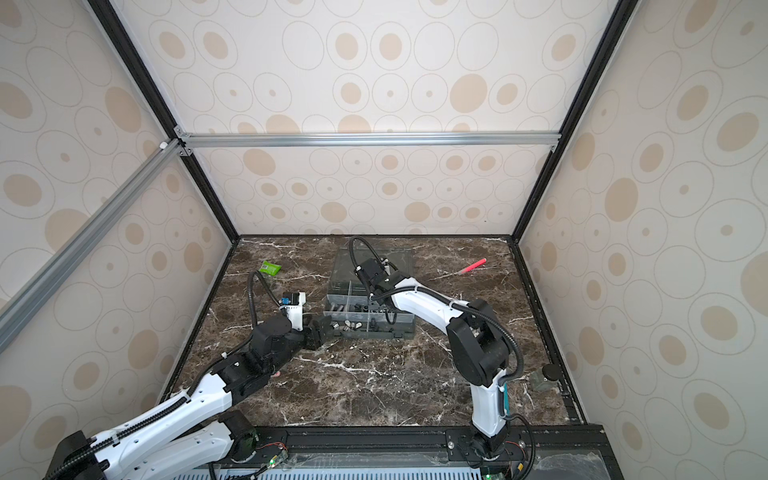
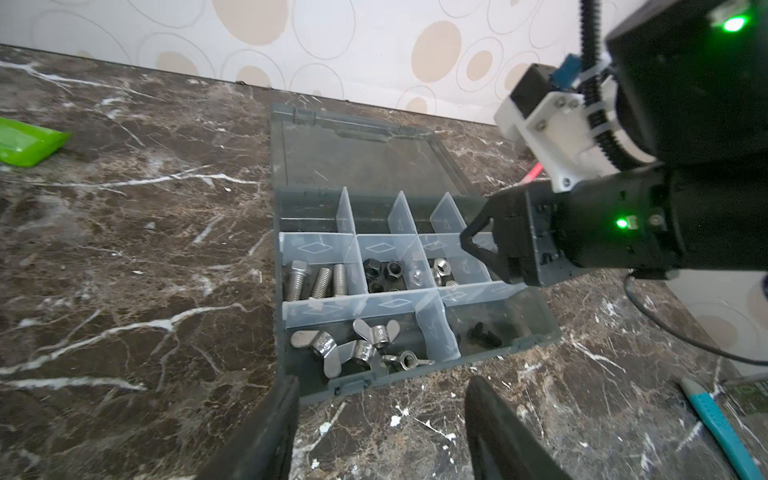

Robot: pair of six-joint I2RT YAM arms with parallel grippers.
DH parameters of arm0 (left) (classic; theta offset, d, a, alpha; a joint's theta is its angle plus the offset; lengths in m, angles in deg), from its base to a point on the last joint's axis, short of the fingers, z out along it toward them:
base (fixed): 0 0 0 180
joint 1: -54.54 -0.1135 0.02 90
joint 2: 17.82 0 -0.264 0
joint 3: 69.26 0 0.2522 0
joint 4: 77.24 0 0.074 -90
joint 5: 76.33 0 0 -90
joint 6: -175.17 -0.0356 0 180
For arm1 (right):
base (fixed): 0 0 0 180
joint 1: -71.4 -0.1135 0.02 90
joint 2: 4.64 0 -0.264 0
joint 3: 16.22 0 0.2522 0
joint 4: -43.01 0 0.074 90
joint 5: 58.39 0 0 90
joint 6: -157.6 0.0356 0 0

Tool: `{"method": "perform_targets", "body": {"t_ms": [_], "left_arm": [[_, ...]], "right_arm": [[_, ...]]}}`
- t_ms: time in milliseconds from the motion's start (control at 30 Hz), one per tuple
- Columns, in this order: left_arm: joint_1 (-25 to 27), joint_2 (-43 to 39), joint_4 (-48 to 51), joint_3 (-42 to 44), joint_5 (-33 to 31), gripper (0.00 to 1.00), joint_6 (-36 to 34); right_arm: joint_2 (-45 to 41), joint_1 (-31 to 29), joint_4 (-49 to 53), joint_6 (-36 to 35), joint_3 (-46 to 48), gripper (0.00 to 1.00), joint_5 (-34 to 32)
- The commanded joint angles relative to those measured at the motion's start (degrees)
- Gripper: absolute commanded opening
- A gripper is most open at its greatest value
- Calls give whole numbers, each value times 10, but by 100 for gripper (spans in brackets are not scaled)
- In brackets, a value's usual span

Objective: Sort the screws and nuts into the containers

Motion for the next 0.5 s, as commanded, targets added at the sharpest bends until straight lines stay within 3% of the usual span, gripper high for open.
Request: {"method": "perform_targets", "body": {"t_ms": [0,133,267,333,400,467], "left_arm": [[-11,-24,1,-7,-78,66,-15],[-26,-52,-34,-2,-161,73,-64],[-41,-77,-135,23,-260,86,-173],[-50,-81,-218,50,-306,94,-230],[-67,-76,-306,93,-327,99,-282],[-99,-57,-374,132,-322,99,-274]], "right_arm": [[-64,7,-7,-25,20,50,-47],[-145,20,-57,-67,63,52,-83],[-254,40,-143,-125,131,57,-119],[-307,50,-184,-143,175,65,-125],[-361,61,-225,-155,232,80,-140],[-403,73,-274,-172,297,91,-170]]}}
